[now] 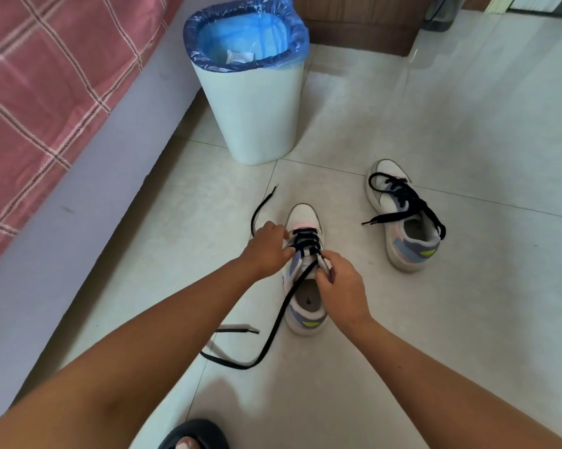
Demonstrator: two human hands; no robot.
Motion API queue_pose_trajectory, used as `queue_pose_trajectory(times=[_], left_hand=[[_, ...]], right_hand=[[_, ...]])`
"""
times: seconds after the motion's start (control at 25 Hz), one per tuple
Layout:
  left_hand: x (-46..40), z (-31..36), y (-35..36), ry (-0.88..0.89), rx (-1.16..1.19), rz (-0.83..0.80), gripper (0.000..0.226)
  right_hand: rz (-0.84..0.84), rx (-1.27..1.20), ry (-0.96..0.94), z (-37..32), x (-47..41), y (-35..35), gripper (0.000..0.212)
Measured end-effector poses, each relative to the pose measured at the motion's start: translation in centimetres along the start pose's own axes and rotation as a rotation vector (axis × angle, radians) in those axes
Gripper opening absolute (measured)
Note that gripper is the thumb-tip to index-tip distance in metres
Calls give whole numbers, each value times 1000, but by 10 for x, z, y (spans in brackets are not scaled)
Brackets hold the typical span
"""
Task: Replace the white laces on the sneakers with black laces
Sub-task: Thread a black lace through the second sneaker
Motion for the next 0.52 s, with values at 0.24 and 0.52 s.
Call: queue_pose_trajectory(times=[0.24,0.52], left_hand=[[-9,14,-6,-73,368,-164,20],[22,2,-48,85,-187,-193,12]], right_hand=[[10,-67,4,2,-9,-20,27],[-39,-16,-70,-2,-14,-31,26]])
Point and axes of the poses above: each hand's wrist, its own x-axis away from the middle knuckle, its own y-axis out of the palm, z = x × y, the point moved 2 cm from there along -x, towards the middle knuckle, and after that the axes turned 4 degrees about y, right-handed, at the moved point
